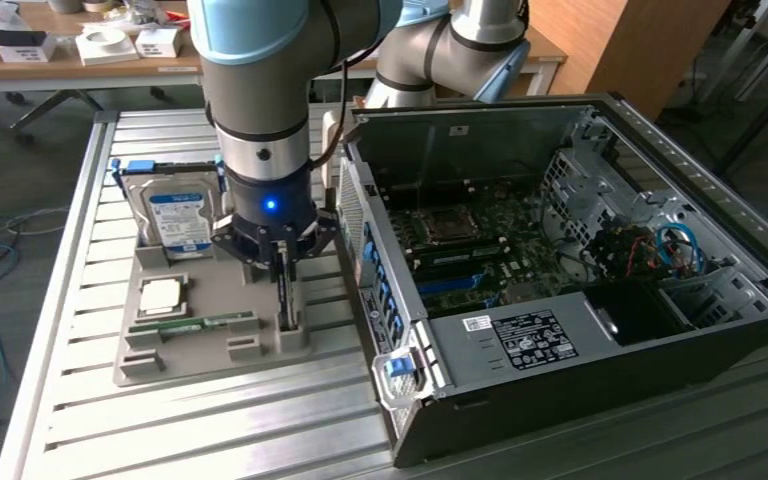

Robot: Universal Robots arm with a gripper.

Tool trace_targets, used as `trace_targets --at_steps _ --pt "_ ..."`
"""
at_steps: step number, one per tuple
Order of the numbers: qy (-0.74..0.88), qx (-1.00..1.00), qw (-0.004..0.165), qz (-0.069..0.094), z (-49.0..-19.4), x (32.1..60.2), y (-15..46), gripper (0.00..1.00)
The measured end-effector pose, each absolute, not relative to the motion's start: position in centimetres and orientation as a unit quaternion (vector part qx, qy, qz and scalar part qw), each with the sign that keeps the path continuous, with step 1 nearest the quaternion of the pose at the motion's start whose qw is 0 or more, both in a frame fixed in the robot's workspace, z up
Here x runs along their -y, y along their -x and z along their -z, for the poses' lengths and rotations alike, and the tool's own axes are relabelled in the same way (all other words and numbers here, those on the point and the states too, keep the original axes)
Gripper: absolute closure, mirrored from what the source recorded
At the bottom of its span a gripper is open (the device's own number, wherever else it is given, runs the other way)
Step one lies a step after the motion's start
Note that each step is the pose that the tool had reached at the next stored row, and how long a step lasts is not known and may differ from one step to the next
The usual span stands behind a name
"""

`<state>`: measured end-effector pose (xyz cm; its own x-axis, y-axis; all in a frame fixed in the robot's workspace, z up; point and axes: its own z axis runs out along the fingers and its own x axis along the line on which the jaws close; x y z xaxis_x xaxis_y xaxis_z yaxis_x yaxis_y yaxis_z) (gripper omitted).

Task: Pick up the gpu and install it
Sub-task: 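Pick up the gpu and move the gpu toward the slot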

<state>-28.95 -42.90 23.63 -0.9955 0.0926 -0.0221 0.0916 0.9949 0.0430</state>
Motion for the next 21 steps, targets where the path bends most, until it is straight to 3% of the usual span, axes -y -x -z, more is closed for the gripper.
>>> trace_targets --at_steps 21 --pt "-0.046 -0.999 0.012 -0.021 -24.35 42.90 28.95 0.74"
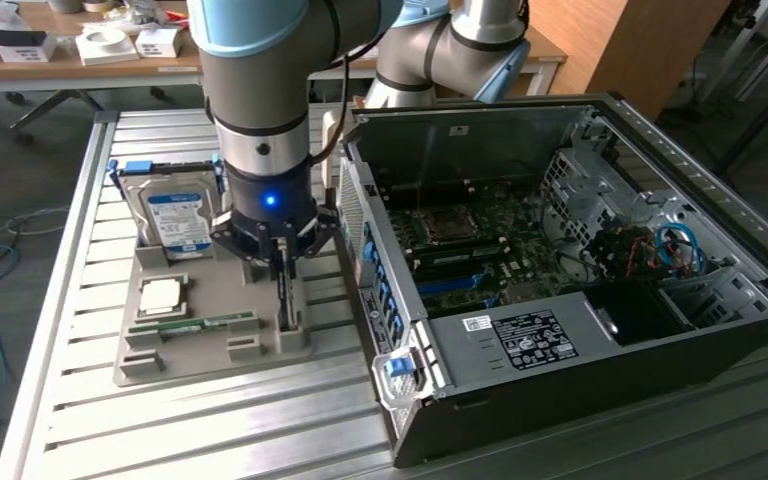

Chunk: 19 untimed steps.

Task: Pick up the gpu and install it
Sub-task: 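Pick up the gpu and move the gpu toward the slot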

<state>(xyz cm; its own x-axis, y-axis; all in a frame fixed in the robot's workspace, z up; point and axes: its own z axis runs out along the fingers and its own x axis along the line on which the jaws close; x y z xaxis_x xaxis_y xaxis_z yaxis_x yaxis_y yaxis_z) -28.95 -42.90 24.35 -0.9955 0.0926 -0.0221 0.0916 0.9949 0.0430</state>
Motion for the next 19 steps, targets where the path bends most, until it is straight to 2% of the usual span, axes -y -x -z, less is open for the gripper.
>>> trace_targets --at_steps 19 --pt "-0.046 -0.999 0.012 -0.021 -29.2 42.9 29.0 0.74"
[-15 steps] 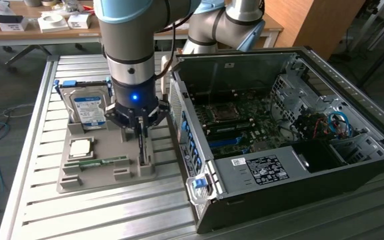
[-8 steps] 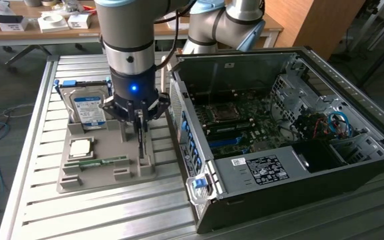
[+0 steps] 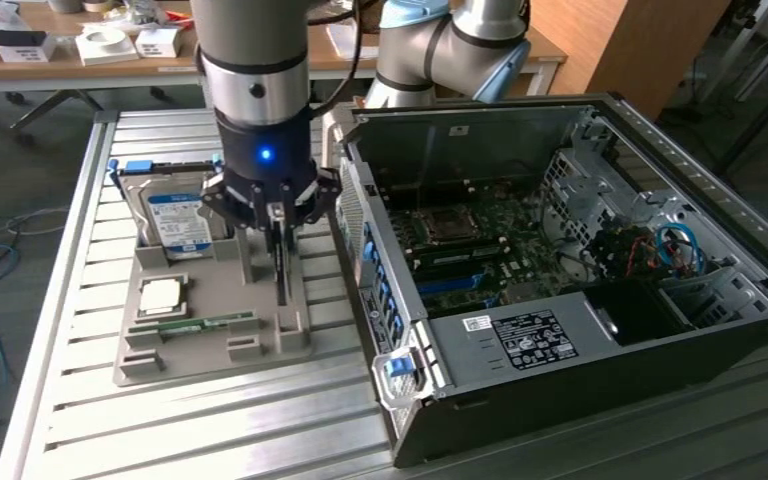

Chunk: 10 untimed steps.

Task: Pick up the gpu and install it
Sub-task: 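Pick up the gpu and move the gpu toward the slot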

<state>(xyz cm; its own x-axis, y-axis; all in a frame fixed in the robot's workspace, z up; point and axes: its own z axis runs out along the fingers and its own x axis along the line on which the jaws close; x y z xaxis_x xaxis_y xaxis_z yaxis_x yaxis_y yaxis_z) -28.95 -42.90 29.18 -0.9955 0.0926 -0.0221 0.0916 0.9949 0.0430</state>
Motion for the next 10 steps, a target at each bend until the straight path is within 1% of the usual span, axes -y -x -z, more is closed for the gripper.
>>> trace_targets --at_steps 10 --pt "-0.046 -0.999 0.012 -0.021 -32.5 42.9 28.9 0.74"
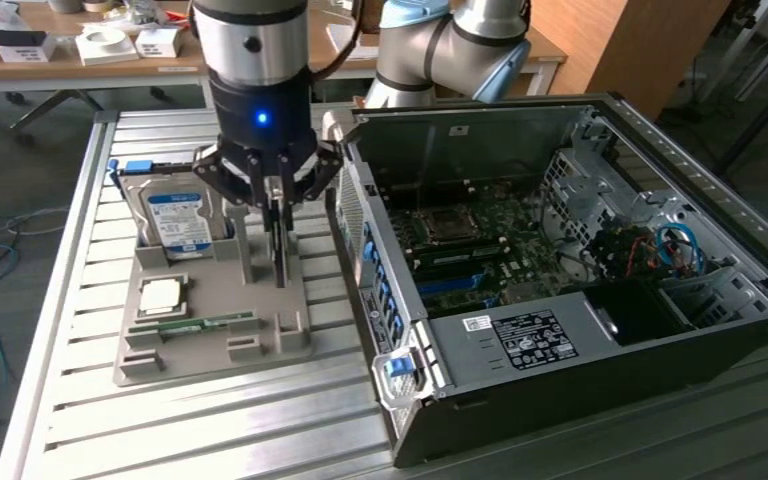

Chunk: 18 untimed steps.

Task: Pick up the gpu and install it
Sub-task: 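Pick up the gpu and move the gpu toward the slot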

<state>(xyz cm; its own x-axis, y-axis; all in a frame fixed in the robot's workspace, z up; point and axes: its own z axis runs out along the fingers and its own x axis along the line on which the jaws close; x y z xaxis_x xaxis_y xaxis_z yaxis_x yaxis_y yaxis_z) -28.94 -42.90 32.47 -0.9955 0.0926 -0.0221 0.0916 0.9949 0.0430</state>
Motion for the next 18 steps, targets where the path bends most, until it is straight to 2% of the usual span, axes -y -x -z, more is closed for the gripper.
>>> trace_targets --at_steps 18 --pt "-0.046 -0.999 0.012 -0.021 -38.5 42.9 28.9 0.74"
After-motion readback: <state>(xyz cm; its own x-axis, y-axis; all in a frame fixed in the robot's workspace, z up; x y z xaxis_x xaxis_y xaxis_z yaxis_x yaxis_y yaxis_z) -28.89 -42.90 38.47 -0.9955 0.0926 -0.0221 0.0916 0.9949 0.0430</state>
